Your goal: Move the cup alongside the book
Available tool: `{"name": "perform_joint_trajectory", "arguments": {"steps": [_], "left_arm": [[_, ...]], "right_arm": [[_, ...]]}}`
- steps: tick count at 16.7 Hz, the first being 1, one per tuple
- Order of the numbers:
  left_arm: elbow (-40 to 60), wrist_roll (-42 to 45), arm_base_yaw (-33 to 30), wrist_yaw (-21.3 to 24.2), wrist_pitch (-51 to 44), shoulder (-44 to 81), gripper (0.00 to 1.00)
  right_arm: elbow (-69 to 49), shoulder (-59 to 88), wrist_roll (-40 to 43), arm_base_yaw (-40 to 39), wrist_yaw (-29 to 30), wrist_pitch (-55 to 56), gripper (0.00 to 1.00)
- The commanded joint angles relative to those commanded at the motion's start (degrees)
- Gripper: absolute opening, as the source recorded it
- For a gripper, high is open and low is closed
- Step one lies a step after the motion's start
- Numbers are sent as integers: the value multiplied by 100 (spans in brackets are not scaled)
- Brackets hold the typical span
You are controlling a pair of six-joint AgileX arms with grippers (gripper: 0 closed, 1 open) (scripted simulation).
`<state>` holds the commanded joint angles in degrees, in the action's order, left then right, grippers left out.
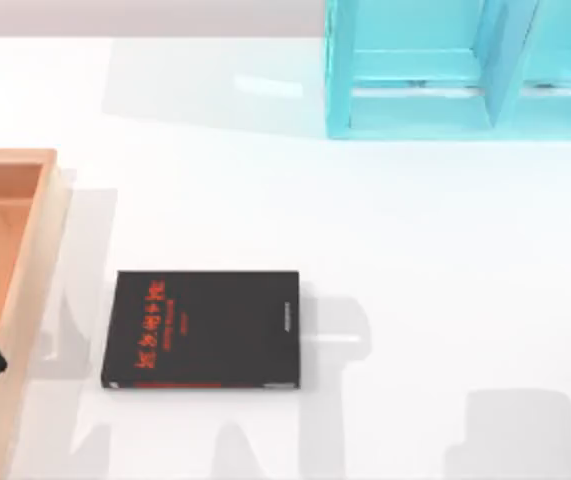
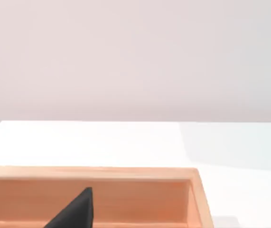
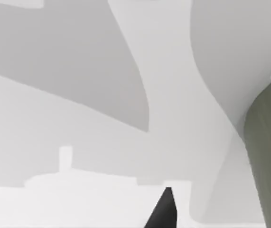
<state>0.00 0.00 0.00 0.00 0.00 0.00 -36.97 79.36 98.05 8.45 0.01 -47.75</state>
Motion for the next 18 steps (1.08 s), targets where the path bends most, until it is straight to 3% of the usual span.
{"name": "perform_joint_trajectory", "arguments": {"steps": [4,5,14,18], "left_arm": [[0,0,0,0,0,0,100],[0,0,0,0,0,0,100],[0,0,0,0,0,0,100],[0,0,0,0,0,0,100]], "right_arm": [[0,0,0,0,0,0,2],[0,0,0,0,0,0,0],[-20,-14,-1,6,0,-21,0],[-424,-226,31,4,1,-674,0]]}}
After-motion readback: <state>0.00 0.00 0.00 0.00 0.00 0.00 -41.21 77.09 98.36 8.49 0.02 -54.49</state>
